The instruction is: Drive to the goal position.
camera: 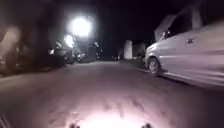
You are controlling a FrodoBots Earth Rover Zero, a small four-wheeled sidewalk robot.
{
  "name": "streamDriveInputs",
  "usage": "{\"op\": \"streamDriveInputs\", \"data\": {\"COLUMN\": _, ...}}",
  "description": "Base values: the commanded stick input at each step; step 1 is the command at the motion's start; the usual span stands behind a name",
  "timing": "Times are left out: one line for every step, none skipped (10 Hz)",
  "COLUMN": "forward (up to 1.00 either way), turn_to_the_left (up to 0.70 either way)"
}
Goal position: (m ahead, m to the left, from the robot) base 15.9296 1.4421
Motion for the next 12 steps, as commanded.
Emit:
{"op": "streamDriveInputs", "data": {"forward": 1.0, "turn_to_the_left": 0.0}}
{"op": "streamDriveInputs", "data": {"forward": 1.0, "turn_to_the_left": 0.0}}
{"op": "streamDriveInputs", "data": {"forward": 1.0, "turn_to_the_left": 0.0}}
{"op": "streamDriveInputs", "data": {"forward": 1.0, "turn_to_the_left": 0.0}}
{"op": "streamDriveInputs", "data": {"forward": 1.0, "turn_to_the_left": 0.0}}
{"op": "streamDriveInputs", "data": {"forward": 1.0, "turn_to_the_left": 0.0}}
{"op": "streamDriveInputs", "data": {"forward": 1.0, "turn_to_the_left": 0.0}}
{"op": "streamDriveInputs", "data": {"forward": 1.0, "turn_to_the_left": 0.0}}
{"op": "streamDriveInputs", "data": {"forward": 1.0, "turn_to_the_left": 0.0}}
{"op": "streamDriveInputs", "data": {"forward": 1.0, "turn_to_the_left": 0.0}}
{"op": "streamDriveInputs", "data": {"forward": 1.0, "turn_to_the_left": 0.0}}
{"op": "streamDriveInputs", "data": {"forward": 1.0, "turn_to_the_left": 0.0}}
